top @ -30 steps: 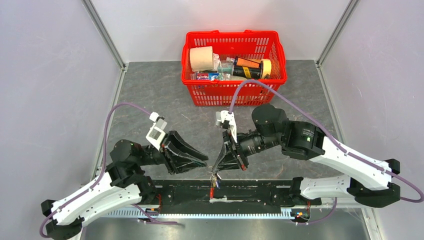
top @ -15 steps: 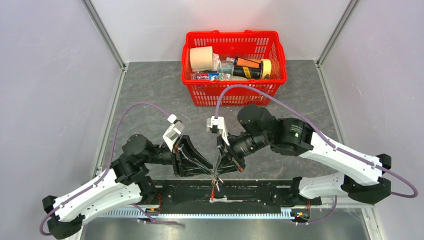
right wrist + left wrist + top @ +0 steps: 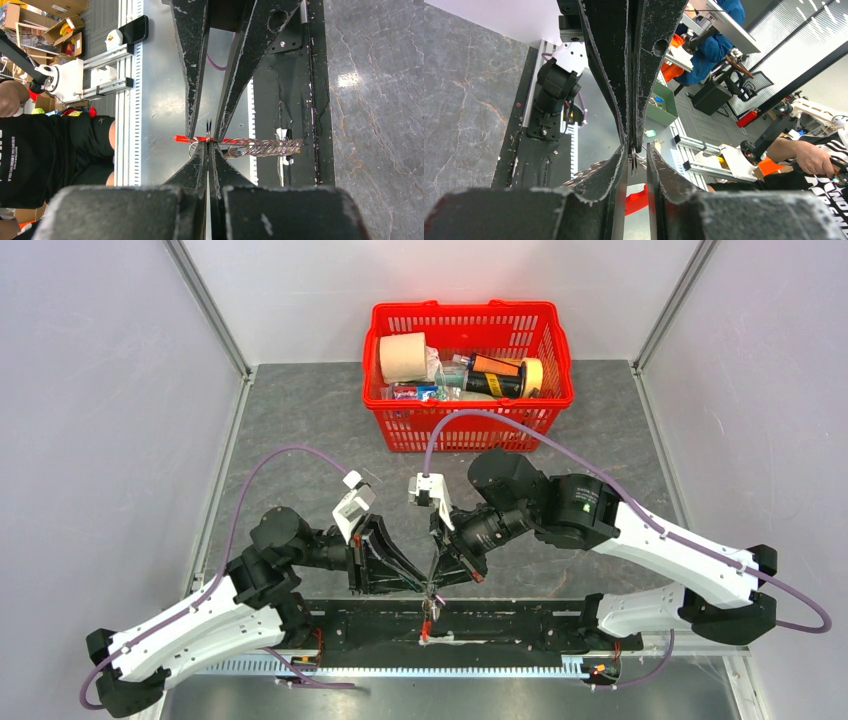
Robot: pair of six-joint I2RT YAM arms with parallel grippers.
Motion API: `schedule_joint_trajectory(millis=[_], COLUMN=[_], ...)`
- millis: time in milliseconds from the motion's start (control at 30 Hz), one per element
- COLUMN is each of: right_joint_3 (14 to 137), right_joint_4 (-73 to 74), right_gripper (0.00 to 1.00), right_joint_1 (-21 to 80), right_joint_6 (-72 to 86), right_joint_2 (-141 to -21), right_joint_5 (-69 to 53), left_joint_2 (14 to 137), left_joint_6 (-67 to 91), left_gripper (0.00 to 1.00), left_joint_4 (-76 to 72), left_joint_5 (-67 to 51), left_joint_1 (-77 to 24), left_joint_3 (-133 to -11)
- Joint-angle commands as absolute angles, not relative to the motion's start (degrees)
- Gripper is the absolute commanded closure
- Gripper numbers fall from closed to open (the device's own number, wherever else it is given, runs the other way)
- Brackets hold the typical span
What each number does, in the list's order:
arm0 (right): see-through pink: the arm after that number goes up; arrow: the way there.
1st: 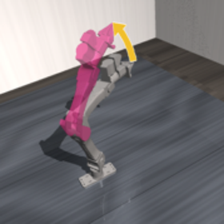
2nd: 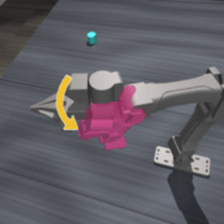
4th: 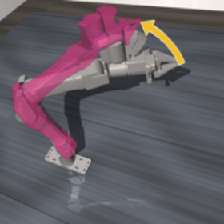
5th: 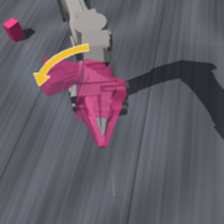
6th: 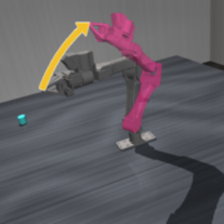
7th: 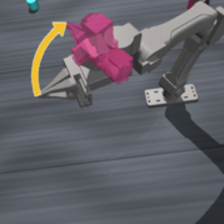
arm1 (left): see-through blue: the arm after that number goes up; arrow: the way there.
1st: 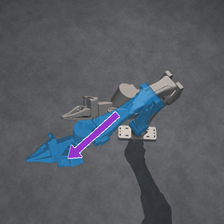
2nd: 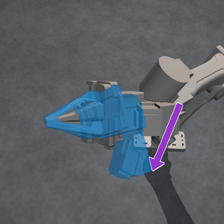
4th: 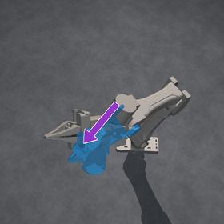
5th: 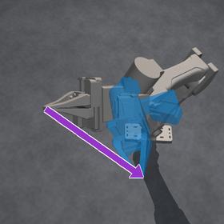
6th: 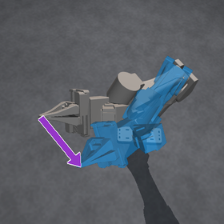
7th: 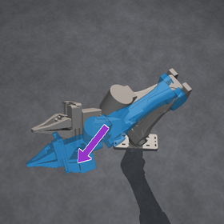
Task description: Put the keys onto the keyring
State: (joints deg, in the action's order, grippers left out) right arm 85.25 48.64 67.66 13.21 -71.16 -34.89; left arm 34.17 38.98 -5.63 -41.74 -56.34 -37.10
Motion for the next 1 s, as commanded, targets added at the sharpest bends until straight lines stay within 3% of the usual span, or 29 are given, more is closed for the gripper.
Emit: schedule_joint_trajectory(millis=[0, 367, 533, 700, 900, 967], right_joint_3=[88.33, 87.98, 87.59, 86.73, 85.48, 84.24], right_joint_4=[46.93, 46.84, 46.4, 43.72, 38.5, 35.77], right_gripper=[1.0, 1.0, 1.0, 1.0, 0.66, 0.6], right_joint_1=[67.95, 68.11, 68.28, 68.29, 68.33, 68.33], right_joint_6=[12.55, 12.38, 12.35, 13.44, 16.99, 18.03], right_joint_2=[-71.27, -71.97, -72.3, -71.31, -66.05, -63.6], right_joint_5=[-35.1, -35.6, -36.02, -36.22, -33.19, -31.36], left_joint_2=[33.84, 34.1, 34.97, 34.78, 31.03, 29.84], left_joint_6=[40.97, 40.34, 39.76, 39.29, 38.68, 38.18], left_gripper=[0.77, 0.84, 0.97, 0.98, 0.98, 0.98], left_joint_4=[-5.24, -4.34, -4.39, -5.63, -8.51, -9.82], left_joint_5=[-43.6, -43.33, -43.71, -42.36, -39.19, -38.39], left_joint_1=[-56.25, -56.25, -56.25, -56.24, -56.25, -56.25], left_joint_3=[-36.82, -37.06, -37.1, -36.49, -36.07, -36.11])
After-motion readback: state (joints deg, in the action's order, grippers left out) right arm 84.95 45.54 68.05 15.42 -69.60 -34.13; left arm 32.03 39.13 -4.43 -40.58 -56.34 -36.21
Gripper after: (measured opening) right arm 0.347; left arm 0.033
